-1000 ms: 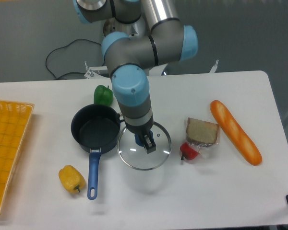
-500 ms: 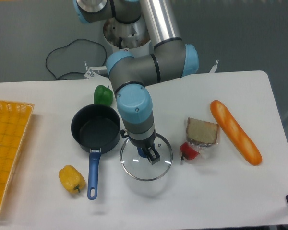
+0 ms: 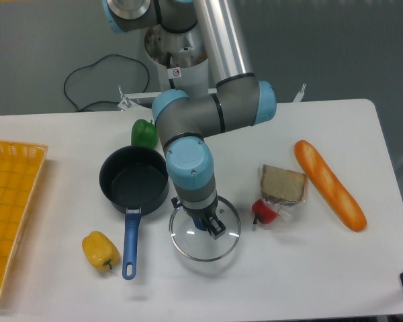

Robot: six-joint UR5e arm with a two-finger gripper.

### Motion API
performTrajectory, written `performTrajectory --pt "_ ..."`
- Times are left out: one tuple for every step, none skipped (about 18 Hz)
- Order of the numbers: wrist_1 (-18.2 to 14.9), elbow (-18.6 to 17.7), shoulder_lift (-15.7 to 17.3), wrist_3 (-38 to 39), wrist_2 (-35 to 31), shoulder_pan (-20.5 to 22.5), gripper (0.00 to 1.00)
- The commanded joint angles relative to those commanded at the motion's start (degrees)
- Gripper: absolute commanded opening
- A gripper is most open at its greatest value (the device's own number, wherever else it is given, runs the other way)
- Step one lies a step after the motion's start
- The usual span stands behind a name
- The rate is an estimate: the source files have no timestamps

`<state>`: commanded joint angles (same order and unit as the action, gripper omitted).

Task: Place the lid on the table
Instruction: 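Lower the glass lid flat onto the table beside the saucepan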

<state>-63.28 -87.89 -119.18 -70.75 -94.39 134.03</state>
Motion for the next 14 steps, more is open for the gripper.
performTrajectory --pt "0.0 0.0 -0.1 -0.1 0.0 -0.1 0.57" --pt "0.0 0.0 -0.2 -0.1 0.0 -0.1 0.57" --pt "0.0 0.0 -0.4 -0.1 0.0 -0.1 0.57" --pt "0.0 0.0 -0.6 -0.1 0.0 -0.2 0.57" --pt "0.0 0.0 -0.7 0.0 0.0 -0.2 0.57" --pt "0.0 0.0 -0.8 0.0 0.0 -0.2 0.57" --pt "0.0 0.0 -1.0 0.0 0.1 -0.3 0.57" --pt "-0.1 0.0 -1.1 0.0 0.1 -0.3 0.57" --pt "-0.1 0.0 -1.4 -0.1 0.1 -0.3 0.57" --pt "-0.1 0.0 -1.5 -0.1 0.1 -0.4 0.57" --pt "-0.1 0.0 -1.7 -0.1 0.1 -0.4 0.57" --pt "-0.1 0.0 -1.8 -0.1 0.1 -0.4 0.57" --pt "-0.1 0.0 -1.8 -0.1 0.1 -0.4 0.57" --pt "-0.1 0.0 -1.9 -0.1 0.1 -0.5 0.57"
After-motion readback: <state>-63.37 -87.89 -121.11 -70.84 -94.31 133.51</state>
